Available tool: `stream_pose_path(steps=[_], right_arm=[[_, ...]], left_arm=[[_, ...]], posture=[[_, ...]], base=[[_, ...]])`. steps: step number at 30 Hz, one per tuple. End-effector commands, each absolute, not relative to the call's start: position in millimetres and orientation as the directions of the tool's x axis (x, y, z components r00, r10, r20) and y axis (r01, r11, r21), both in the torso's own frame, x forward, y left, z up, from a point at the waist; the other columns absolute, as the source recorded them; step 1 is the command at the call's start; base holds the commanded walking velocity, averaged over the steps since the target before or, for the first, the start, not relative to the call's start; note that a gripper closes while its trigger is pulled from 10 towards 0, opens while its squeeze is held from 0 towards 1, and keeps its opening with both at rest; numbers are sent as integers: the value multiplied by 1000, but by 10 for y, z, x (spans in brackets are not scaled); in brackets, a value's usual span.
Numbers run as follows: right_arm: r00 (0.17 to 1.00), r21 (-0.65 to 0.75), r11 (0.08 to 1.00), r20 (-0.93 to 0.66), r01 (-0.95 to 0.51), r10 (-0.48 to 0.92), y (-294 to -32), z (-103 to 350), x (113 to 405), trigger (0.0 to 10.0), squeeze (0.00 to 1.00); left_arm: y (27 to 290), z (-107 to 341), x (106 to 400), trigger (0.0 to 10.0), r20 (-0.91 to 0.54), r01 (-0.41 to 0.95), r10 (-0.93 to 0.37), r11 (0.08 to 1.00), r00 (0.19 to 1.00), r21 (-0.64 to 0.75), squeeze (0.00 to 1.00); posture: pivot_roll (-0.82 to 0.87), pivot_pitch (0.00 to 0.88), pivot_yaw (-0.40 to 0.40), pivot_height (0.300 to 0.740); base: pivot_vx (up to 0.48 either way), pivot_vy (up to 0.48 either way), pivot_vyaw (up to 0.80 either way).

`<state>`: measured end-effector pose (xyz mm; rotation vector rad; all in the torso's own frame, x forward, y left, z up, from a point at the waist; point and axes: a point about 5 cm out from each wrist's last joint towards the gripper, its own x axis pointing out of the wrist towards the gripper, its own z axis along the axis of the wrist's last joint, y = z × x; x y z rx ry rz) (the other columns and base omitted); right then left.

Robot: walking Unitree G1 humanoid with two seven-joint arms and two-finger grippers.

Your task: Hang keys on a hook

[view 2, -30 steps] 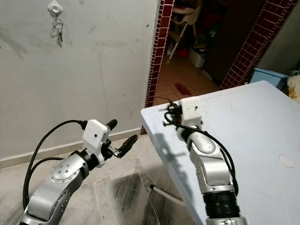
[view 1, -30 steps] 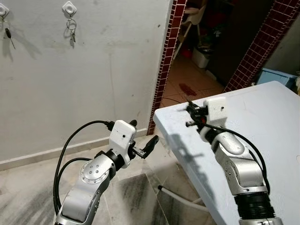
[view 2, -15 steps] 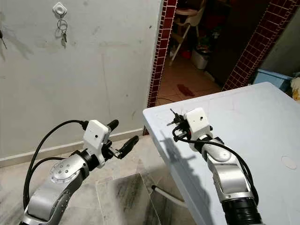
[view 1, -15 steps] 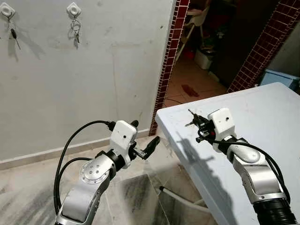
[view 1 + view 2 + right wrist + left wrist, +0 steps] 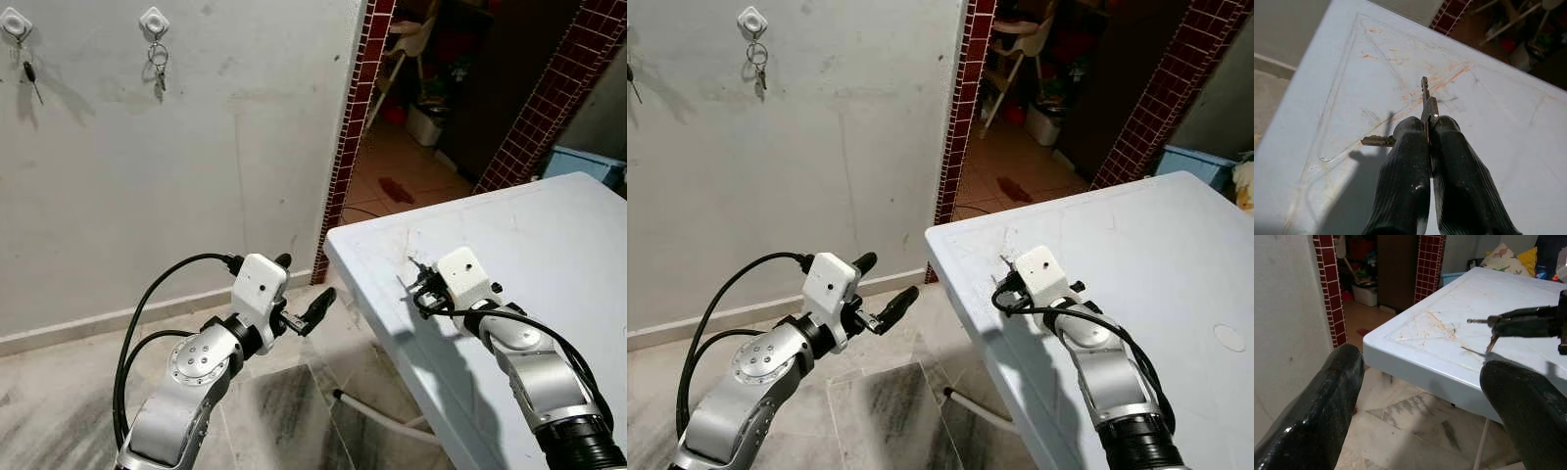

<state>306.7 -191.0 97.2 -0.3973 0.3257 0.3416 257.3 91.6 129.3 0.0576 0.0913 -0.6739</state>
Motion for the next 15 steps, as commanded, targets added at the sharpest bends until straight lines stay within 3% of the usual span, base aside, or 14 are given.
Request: stream_pose_path(steps=[1,2,3,15], right_arm=[[893,-314,872,-375,-374,248,-1911,976,3070,10000,102],[891,-309,873,-379,-378,252,-1897,960,3061,10000,102],[888,-300,875,-385,-380,254,-1886,942,3050,10000,1000],[873,-285,888,-439,-361,214,-1922,852,3022,10000,1000]], left_arm=[[870,1279,2564,10000,-112,644,-639,765,761,16,0],[865,1279,2564,10000,-112,644,-639,765,761,15,0],[858,1278,2564,10000,-112,645,-640,764,761,14,0],[846,1270,2559,10000,-111,641,-636,768,764,7,0]], posture=[[133,9,-102,740],[133,10,-103,740],[132,12,-104,740],[130,15,-110,740]], base=[[0,0,0],[0,0,0],[0,0,0],[0,0,0]])
